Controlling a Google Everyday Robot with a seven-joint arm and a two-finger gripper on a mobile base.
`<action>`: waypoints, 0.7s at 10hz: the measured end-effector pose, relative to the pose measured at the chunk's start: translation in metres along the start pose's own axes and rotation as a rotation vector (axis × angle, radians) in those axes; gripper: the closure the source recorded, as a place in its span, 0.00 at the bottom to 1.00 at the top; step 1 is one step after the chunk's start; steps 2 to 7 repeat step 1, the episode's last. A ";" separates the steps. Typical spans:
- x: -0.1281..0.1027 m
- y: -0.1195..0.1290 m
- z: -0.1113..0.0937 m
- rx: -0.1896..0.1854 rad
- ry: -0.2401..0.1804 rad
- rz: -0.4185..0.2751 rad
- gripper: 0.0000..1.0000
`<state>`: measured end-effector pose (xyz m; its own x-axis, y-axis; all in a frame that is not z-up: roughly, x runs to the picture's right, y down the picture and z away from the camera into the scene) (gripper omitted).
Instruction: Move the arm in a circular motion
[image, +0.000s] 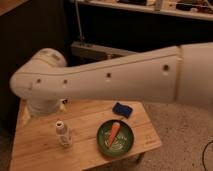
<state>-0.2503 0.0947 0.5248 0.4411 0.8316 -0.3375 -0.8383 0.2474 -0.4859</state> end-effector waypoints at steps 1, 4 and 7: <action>-0.009 0.019 0.004 0.001 -0.002 -0.036 0.20; -0.009 0.019 0.004 0.001 -0.002 -0.036 0.20; -0.009 0.019 0.004 0.001 -0.002 -0.036 0.20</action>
